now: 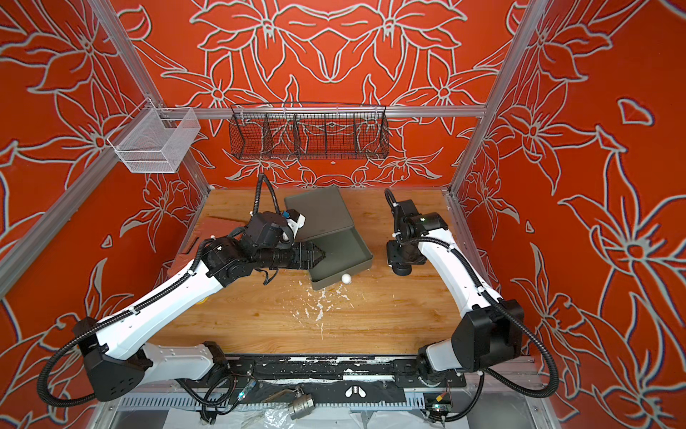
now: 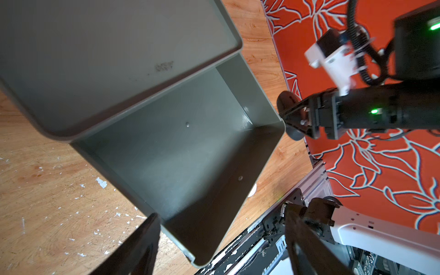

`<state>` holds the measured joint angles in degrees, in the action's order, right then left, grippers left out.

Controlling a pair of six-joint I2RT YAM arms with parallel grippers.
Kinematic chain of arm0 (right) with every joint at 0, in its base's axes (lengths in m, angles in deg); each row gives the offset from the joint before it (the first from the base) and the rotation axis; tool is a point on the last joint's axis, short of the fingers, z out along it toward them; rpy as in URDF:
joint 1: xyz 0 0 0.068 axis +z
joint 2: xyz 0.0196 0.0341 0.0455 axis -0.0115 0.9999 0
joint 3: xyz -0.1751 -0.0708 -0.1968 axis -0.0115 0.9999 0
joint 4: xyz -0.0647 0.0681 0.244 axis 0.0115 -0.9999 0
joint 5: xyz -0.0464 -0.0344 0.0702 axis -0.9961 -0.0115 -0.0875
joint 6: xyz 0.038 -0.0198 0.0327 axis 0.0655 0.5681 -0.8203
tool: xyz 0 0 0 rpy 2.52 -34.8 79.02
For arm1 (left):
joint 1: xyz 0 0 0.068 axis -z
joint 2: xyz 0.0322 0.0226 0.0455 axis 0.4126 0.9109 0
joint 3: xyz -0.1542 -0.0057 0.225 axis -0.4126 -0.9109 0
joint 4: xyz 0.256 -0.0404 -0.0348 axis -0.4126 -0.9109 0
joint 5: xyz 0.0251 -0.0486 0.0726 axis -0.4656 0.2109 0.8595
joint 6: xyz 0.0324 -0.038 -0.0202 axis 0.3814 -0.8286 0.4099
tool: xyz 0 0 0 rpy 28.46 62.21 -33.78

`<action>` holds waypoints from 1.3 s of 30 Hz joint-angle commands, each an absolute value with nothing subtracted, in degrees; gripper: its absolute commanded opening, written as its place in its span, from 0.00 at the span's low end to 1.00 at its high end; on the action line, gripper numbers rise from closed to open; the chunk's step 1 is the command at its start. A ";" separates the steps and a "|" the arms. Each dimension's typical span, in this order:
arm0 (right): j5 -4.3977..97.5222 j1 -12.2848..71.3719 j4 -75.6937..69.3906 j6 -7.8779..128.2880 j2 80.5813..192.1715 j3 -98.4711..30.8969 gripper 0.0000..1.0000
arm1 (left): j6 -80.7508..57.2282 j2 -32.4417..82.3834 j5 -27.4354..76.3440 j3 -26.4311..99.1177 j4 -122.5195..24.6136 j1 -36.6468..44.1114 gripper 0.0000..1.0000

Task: Take the mice out of the drawer
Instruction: Place the mouse at the center of the board.

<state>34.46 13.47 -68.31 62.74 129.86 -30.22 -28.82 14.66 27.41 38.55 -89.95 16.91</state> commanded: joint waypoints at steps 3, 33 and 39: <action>34.56 12.81 -61.46 62.72 131.48 -24.90 0.61 | -28.09 12.34 29.57 37.70 -91.28 17.21 0.81; 39.29 9.72 -49.71 60.53 145.55 -16.02 0.62 | -28.84 7.72 35.10 35.22 -91.55 17.16 0.83; 38.09 9.63 -50.51 60.80 146.64 -16.25 0.65 | -28.61 8.25 35.32 35.46 -91.59 17.21 0.83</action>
